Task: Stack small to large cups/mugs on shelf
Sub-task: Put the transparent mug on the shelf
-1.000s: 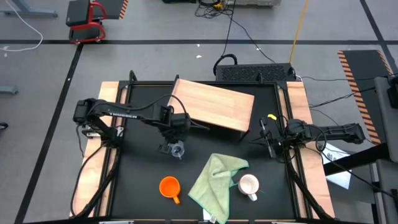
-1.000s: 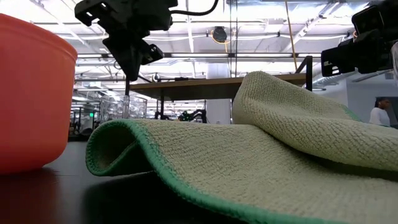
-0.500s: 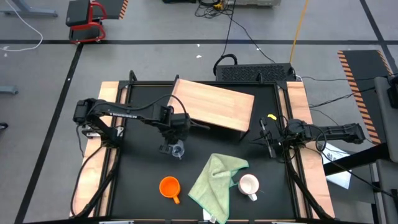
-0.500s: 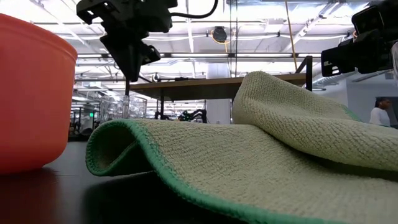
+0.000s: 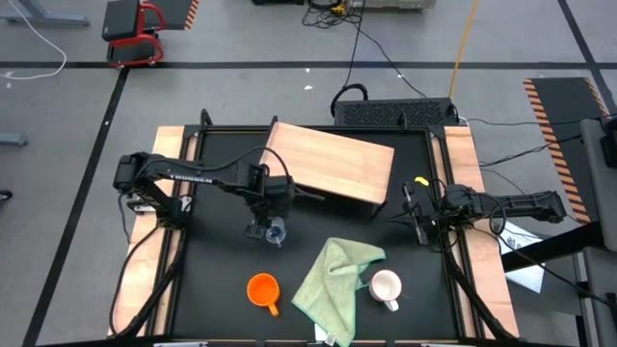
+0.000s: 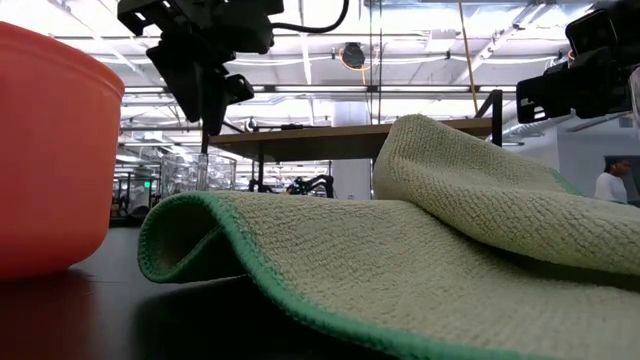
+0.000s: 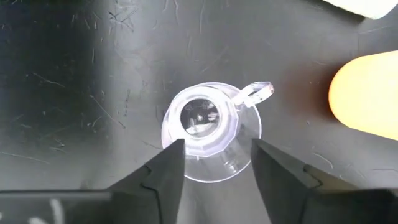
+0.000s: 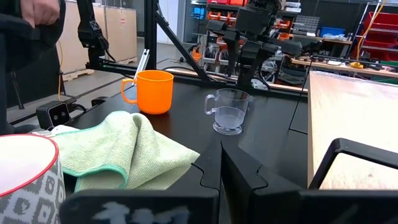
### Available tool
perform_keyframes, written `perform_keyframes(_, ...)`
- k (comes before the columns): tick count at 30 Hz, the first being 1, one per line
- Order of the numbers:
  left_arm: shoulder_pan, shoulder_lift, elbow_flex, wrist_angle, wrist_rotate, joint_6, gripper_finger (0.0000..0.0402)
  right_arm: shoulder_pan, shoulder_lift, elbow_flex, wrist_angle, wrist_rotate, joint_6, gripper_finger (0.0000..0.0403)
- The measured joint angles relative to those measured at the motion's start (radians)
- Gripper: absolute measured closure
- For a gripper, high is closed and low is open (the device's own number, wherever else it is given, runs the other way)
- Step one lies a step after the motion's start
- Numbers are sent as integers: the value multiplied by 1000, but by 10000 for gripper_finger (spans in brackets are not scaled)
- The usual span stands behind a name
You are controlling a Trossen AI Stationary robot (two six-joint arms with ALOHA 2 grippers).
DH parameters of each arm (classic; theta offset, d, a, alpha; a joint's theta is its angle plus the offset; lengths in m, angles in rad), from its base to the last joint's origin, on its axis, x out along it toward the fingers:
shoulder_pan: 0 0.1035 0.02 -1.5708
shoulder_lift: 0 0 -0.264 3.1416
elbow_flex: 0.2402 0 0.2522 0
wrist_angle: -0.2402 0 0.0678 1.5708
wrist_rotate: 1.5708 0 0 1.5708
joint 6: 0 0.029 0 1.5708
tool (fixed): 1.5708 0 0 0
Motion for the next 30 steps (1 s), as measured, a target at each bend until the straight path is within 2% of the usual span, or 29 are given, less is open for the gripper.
perform_keyframes(5,0,0,0,1,-18,-2,171,0,0,0,0,0,0,403)
perform_keyframes(9,0,0,0,1,-23,-1,157,0,0,0,0,0,0,403)
perform_keyframes(22,0,4,-1,41,-24,20,156,0,0,0,-1,0,0,403)
perform_keyframes(30,0,63,-1,48,-24,44,156,0,0,0,-3,0,7,403)
